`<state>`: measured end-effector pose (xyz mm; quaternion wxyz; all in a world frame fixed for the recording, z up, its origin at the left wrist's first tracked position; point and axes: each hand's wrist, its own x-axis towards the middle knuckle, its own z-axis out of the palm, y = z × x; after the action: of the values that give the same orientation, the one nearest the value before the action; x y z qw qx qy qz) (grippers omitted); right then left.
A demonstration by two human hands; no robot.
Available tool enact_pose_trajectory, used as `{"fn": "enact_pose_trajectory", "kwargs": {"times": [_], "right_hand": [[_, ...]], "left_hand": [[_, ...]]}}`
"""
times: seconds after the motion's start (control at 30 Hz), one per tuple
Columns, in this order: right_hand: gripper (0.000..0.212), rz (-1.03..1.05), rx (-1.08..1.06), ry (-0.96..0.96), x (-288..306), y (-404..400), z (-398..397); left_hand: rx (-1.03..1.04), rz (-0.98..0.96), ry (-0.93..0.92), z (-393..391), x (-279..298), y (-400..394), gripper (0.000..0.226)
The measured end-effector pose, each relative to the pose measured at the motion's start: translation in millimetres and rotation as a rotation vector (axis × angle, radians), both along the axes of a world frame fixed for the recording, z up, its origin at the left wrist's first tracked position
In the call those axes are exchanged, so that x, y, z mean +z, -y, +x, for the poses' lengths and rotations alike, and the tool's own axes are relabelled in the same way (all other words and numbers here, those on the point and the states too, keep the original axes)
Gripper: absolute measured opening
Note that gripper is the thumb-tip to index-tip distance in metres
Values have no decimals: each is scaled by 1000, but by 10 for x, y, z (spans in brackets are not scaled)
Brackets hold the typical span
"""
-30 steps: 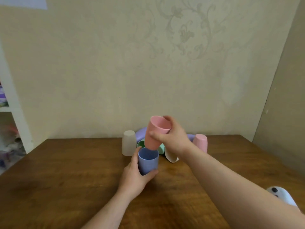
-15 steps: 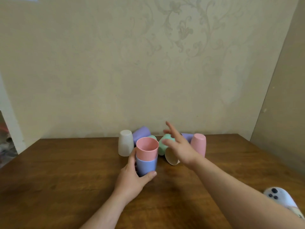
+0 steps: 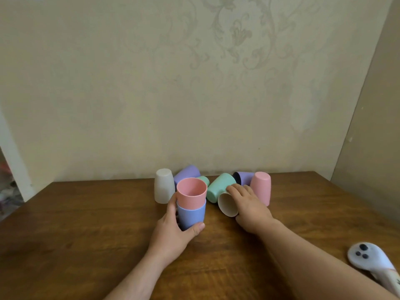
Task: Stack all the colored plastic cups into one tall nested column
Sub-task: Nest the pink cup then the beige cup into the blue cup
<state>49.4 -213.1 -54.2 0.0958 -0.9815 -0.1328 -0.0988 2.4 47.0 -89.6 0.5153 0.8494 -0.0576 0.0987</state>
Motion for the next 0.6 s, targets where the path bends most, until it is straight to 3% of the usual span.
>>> {"fn": "enact_pose_trajectory", "kwargs": {"times": [0.17,0.27,0.37,0.5,0.6], "right_hand": [[77,214,-73,-32,40,-14,-50],[54,601,-177,-38,68,8,-113],[51,882,-221,-106,58,57,-152],[59,979,-214,-149,-11,77,-160],[68,1007,-209,-125,-21,43,-170]], "left_hand": [[-19,-21,-18,15,7,-5,121],[-33,-104,-1,4,19,2,123],[-52,-169,15,28,67,16,125],[-63,-164,98,60,213,107,127],[-9,-301,79,109,349,285,115]]}}
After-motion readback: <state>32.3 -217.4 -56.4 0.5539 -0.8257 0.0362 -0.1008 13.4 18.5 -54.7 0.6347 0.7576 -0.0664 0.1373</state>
